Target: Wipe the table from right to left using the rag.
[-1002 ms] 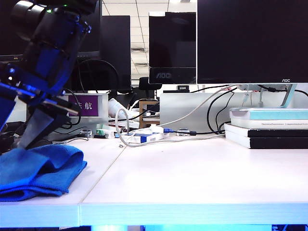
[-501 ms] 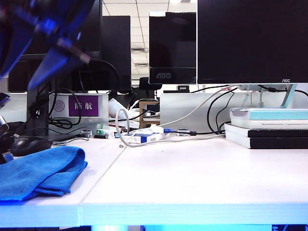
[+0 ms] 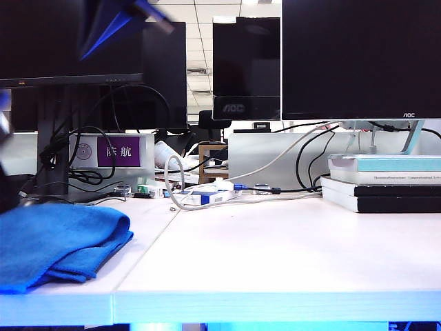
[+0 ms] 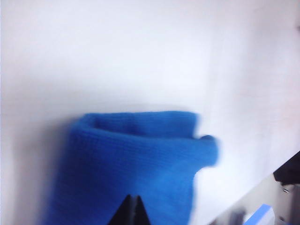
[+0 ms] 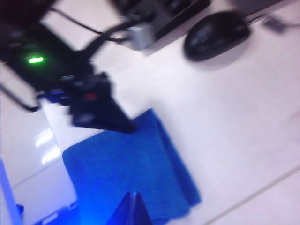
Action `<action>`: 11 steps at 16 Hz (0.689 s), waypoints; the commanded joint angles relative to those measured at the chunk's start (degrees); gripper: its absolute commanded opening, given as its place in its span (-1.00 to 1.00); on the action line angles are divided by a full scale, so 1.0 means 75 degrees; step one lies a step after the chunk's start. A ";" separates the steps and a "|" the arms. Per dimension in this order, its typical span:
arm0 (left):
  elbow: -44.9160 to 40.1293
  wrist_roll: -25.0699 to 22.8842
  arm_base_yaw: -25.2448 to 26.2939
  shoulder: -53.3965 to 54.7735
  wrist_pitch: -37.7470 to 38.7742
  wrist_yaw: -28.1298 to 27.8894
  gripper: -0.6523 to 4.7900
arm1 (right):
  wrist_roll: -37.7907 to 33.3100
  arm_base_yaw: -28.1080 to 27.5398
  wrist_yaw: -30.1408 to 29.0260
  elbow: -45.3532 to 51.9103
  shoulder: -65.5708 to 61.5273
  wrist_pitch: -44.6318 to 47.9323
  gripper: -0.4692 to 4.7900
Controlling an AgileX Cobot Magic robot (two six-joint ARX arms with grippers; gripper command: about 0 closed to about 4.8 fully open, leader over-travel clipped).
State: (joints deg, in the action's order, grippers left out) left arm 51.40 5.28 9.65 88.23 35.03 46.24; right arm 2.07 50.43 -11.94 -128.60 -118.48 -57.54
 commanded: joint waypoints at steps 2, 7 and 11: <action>0.0280 0.0361 -0.0006 -0.1195 -0.0102 -0.0015 -0.78 | 0.0020 -0.0393 0.0192 -0.0041 0.0469 0.0064 -0.84; 0.1396 0.0361 -0.0015 -0.2591 0.0058 -0.0933 -0.78 | 0.0204 -0.0781 0.0959 -0.0041 0.1317 -0.0009 -0.84; 0.2314 0.0358 -0.0015 -0.3815 -0.0160 -0.2232 -0.78 | 0.0300 -0.1037 0.1236 -0.0041 0.2162 -0.0490 -0.84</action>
State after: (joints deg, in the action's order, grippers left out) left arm 67.90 7.79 9.50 61.52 34.68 32.47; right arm 3.53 42.74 -3.03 -128.55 -104.92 -60.51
